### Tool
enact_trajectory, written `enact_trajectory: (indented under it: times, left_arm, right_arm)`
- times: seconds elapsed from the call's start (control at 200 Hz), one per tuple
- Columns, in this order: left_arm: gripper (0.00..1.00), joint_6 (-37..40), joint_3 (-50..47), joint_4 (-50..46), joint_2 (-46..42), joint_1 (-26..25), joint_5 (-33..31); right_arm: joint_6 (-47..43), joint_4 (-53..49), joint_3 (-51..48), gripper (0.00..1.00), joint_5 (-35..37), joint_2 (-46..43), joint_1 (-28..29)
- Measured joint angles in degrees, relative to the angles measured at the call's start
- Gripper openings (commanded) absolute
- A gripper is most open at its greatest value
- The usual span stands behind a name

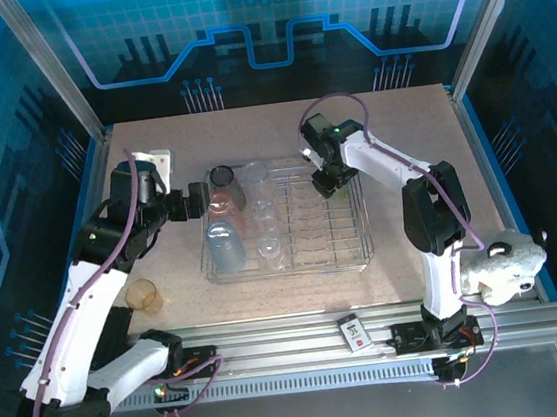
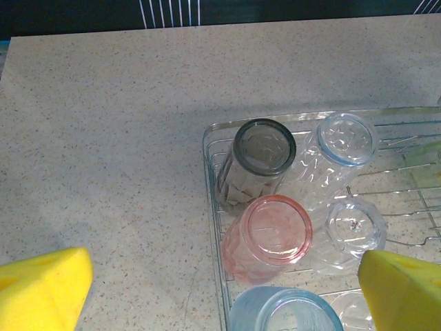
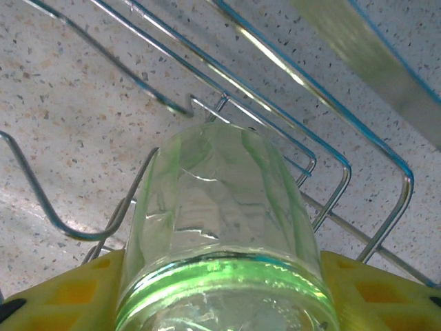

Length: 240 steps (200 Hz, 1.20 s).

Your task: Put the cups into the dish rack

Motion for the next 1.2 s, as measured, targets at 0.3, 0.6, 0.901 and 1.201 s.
enact_trajectory:
  times: [0.3, 0.6, 0.901, 1.201]
  left_arm:
    - [1.0, -1.0, 0.0, -3.0, 0.3, 0.0, -3.5]
    - [0.99, -6.4, 0.4, -11.2, 8.4, 2.5, -11.0]
    - [0.94, -9.3, 0.8, -15.1, 14.2, 14.6, -10.8]
    - [0.83, -8.0, 0.8, -14.3, 23.3, 18.7, -8.0]
  right_arm:
    - [-2.2, 0.0, 0.4, 0.85, 0.8, 0.2, -0.8]
    - [-2.4, -0.2, 0.8, 0.86, -0.3, -0.4, -1.2]
    - [0.6, -0.5, -1.4, 0.85, -4.0, -11.3, -1.5]
    - [3.8, 5.7, -15.9, 0.83, -7.1, -33.7, -1.7]
